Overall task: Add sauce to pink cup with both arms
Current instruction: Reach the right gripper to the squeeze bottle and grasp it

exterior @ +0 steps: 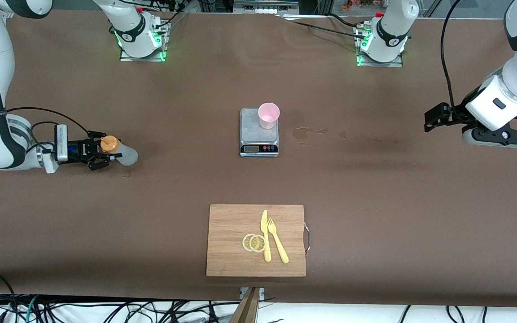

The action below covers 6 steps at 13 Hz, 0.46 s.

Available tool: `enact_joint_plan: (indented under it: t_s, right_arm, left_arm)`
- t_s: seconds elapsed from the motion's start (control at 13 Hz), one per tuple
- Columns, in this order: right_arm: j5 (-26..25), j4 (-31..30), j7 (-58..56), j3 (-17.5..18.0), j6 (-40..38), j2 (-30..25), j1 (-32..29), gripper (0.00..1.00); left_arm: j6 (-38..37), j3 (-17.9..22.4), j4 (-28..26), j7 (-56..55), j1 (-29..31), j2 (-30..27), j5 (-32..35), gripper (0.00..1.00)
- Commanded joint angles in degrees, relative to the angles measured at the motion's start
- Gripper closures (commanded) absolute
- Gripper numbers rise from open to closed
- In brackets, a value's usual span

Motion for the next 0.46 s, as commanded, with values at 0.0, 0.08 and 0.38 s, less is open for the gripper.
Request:
enact_joint_plan:
  t_s: [0.0,0.08,0.38]
  right_arm:
    - [1.2,-1.1,-1.4,0.1,0.9,-1.3,0.4,0.96]
    - [1.2,-1.1,-1.4,0.1,1.8,-2.7,1.2,0.97]
    - [1.4,-1.2,6.9,-0.3,7.7,-8.7,6.5,0.99]
  left_arm:
    - [-1.3,0.0,1.6,0.2,-0.1,0.6,1.5,0.0]
    - [-1.3,0.0,1.6,0.2,-0.1,0.6,1.5,0.0]
    - [-1.3,0.0,1.6,0.3,-0.1,0.6,1.5,0.0]
